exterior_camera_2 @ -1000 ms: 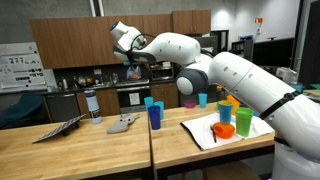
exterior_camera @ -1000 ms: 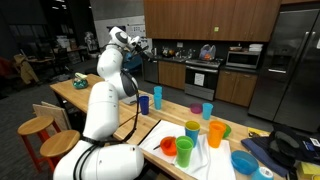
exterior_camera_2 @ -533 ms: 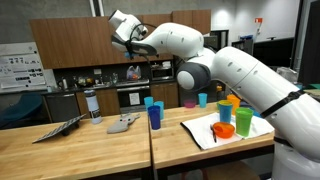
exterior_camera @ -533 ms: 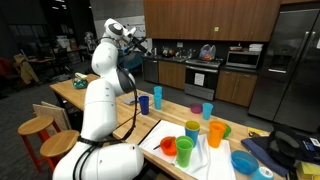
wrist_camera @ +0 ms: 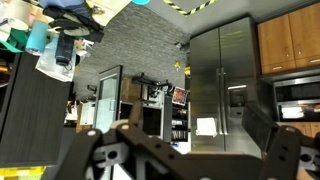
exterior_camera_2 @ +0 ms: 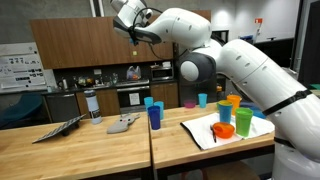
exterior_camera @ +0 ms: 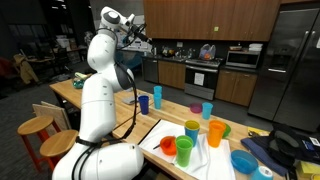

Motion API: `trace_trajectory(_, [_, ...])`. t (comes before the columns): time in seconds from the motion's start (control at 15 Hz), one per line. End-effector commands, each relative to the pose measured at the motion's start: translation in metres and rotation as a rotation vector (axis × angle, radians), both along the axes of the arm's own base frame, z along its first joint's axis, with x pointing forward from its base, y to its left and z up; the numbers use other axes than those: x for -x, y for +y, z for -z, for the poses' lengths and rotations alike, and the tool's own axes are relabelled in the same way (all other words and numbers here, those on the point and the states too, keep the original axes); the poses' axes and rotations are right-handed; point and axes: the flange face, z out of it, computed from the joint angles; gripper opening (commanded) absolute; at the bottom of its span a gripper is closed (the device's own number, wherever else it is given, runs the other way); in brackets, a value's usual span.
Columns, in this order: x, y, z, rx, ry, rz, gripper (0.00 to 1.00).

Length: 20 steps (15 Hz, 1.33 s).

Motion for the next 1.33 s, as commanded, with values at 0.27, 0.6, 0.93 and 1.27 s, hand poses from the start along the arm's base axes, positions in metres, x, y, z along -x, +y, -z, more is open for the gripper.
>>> trace_trajectory(0.27, [-0.012, 0.019, 0.019, -0.043, 0.072, -0.142, 1.0])
trace_trajectory(0.6, [-0.022, 0.039, 0.022, -0.124, 0.126, -0.391, 1.0])
trace_trajectory(0.93, [-0.033, 0.036, 0.021, -0.202, 0.225, -0.624, 1.0])
trace_trajectory(1.27, [-0.04, 0.022, 0.028, -0.249, 0.389, -0.831, 1.0])
